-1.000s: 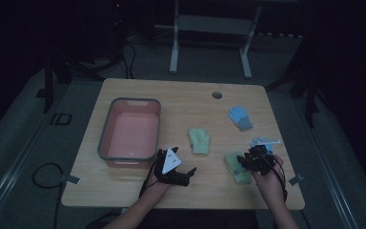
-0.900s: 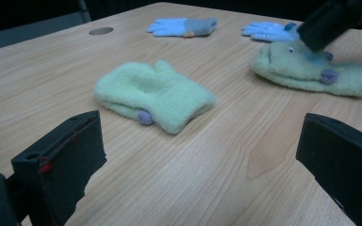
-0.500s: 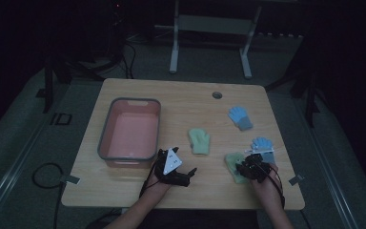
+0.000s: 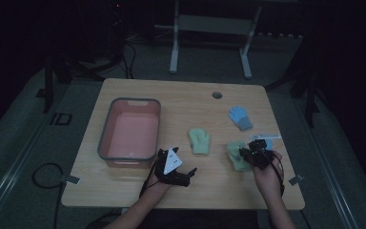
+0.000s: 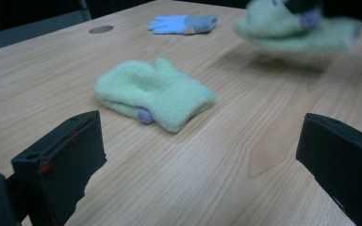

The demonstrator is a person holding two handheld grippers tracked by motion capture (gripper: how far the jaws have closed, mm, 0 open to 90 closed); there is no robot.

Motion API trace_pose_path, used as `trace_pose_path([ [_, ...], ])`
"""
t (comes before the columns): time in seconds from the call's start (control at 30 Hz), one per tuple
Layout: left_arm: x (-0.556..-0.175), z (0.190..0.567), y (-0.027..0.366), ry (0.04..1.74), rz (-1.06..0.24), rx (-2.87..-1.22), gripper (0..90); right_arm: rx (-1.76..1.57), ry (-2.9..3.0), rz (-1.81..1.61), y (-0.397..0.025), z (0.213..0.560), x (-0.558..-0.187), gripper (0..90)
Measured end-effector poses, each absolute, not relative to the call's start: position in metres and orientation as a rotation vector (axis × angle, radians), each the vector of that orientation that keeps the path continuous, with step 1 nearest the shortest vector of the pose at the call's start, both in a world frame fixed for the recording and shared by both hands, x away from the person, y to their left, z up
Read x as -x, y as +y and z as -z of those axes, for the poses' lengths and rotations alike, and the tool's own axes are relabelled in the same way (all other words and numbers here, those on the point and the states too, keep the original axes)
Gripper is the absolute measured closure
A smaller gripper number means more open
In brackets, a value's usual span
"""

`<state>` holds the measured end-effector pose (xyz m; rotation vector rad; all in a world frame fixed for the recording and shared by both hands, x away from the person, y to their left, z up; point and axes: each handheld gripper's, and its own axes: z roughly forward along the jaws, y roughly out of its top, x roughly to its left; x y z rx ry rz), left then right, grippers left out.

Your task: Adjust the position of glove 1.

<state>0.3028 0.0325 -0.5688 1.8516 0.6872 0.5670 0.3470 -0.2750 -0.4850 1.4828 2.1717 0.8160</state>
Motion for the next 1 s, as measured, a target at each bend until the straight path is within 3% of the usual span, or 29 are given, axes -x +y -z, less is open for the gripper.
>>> trace_pose_path([
  [0.33, -0.303, 0.569, 0.033, 0.688, -0.559, -1.848, 2.0, -1.482, 2.080, -0.782, -0.256, 0.470, -0.380, 86.1],
  [0.57, -0.303, 0.569, 0.033, 0.686, -0.559, -1.849, 2.0, -1.598, 2.051, -0.758, -0.252, 0.487, -0.406, 86.1],
  [1.0, -0.303, 0.569, 0.033, 0.682, -0.558, -1.851, 2.0, -1.666, 2.074, -0.680, -0.252, 0.526, -0.414, 84.8],
])
